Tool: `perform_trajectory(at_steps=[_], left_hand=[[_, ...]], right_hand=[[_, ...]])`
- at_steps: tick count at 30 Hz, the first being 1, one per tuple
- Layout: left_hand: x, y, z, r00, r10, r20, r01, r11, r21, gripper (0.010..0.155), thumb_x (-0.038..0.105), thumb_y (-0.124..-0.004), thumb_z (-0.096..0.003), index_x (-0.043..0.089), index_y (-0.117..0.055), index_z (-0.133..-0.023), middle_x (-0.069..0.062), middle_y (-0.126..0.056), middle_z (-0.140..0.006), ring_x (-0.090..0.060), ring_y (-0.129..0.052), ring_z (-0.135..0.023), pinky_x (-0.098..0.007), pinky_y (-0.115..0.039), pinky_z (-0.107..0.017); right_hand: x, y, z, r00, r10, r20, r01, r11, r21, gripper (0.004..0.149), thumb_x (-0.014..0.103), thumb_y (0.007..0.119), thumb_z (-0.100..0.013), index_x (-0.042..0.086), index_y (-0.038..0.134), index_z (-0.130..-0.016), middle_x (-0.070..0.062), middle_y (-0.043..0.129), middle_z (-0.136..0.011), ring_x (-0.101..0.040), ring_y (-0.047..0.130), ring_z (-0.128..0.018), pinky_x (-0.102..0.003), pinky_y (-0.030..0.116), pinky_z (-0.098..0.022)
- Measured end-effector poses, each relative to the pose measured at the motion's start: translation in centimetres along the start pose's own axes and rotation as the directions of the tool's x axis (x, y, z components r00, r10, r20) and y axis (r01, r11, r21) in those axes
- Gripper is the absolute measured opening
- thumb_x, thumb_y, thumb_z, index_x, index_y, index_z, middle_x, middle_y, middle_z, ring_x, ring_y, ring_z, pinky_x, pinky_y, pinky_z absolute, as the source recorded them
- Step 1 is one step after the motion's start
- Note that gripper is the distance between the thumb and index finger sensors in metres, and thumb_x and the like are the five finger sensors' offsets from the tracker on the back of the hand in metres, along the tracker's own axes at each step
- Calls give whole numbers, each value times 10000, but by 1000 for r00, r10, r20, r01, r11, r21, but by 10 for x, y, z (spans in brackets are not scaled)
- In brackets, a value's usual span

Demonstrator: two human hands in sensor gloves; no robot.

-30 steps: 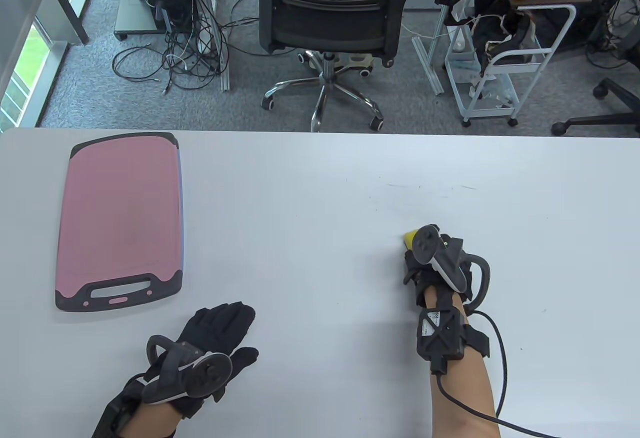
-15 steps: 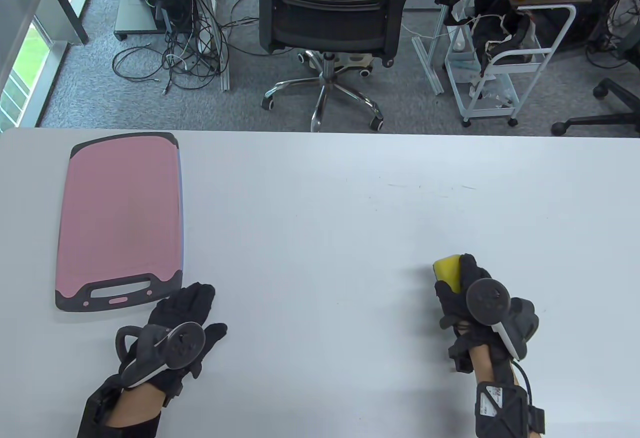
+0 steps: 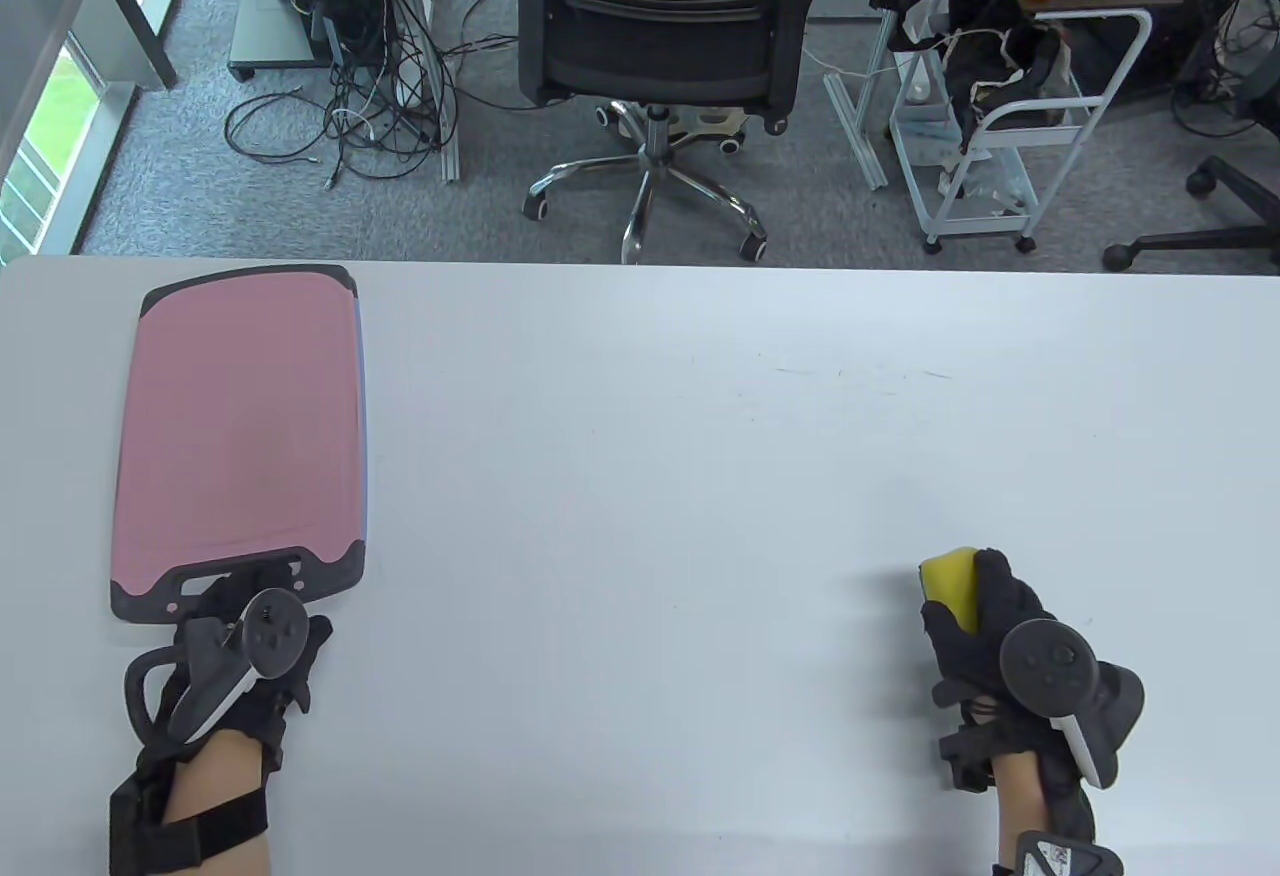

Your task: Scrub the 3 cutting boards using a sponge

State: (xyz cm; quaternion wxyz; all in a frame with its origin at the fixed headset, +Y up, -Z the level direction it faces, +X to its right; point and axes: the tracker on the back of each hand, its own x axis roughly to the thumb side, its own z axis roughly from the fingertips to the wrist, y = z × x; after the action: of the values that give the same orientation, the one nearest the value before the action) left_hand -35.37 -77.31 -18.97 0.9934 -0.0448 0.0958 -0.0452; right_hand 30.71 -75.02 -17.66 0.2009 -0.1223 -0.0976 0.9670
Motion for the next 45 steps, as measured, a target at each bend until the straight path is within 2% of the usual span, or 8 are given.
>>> perform_trajectory(at_steps=[6, 14, 18, 20, 27, 34, 40, 45], left_hand=[[1, -6, -21, 1000, -29, 1, 29, 995, -97, 715, 607, -753, -549, 244, -522, -1120, -61, -660, -1112, -330, -685, -1053, -617, -582, -782], [-6, -3, -19, 996, 69, 48, -69, 998, -12, 636, 550, -776, -546, 257, -613, -1086, -47, -738, -1075, -321, -755, -1017, -624, -574, -787], [6, 15, -1, 982, 146, 116, -179, 916, 359, 647, 564, -640, -531, 230, -541, -1076, -53, -679, -1028, -347, -712, -938, -625, -490, -774], [13, 26, 7, 957, 246, 151, -287, 863, 416, 645, 548, -539, -534, 182, -466, -1060, -86, -628, -977, -353, -676, -858, -657, -431, -708], [-2, 45, 27, 654, 723, 225, -721, 503, 477, 603, 545, -520, -509, 211, -460, -1007, 7, -713, -883, -204, -815, -738, -569, -646, -687], [-10, 37, 32, 195, 956, 220, -925, 105, 365, 573, 570, -493, -505, 230, -577, -958, 84, -836, -749, -57, -942, -541, -385, -909, -586], [3, 29, 23, -37, 996, 77, -992, -46, 120, 555, 595, -526, -515, 245, -670, -920, 116, -921, -636, -11, -996, -407, -313, -1000, -433], [16, 9, 10, -87, 989, -118, -994, -94, -55, 521, 583, -563, -534, 234, -685, -901, 118, -937, -611, -3, -1024, -380, -308, -1020, -390]], right_hand=[[-8, 0, 0, 999, -33, -37, 33, 999, 9, 775, 526, 822, -462, 114, 580, -1071, -170, 740, -974, -364, 812, -764, -524, 711, -571], [-7, 2, -1, 999, -17, -33, 17, 1000, 3, 775, 528, 820, -462, 113, 581, -1071, -170, 741, -974, -363, 812, -763, -524, 710, -570], [-8, 4, -3, 999, -10, -38, 11, 1000, 11, 772, 527, 819, -463, 115, 581, -1070, -168, 740, -974, -363, 812, -763, -524, 710, -571], [-8, 3, -4, 999, -25, -41, 25, 1000, 4, 772, 527, 819, -464, 114, 579, -1071, -168, 739, -974, -363, 810, -765, -524, 709, -571], [-4, 4, -5, 999, -32, -5, 32, 999, 15, 771, 528, 819, -463, 115, 582, -1071, -168, 739, -975, -364, 811, -764, -526, 709, -571], [0, 4, -4, 999, -46, 20, 45, 999, 18, 771, 527, 818, -465, 115, 580, -1071, -168, 736, -978, -364, 809, -768, -526, 707, -574], [3, 0, -1, 998, -56, 34, 56, 998, 3, 770, 528, 818, -464, 117, 581, -1071, -168, 736, -978, -365, 809, -769, -528, 708, -573], [3, 0, 0, 998, -60, 37, 59, 998, 6, 768, 528, 817, -466, 118, 581, -1071, -167, 738, -977, -364, 810, -768, -526, 708, -574]])
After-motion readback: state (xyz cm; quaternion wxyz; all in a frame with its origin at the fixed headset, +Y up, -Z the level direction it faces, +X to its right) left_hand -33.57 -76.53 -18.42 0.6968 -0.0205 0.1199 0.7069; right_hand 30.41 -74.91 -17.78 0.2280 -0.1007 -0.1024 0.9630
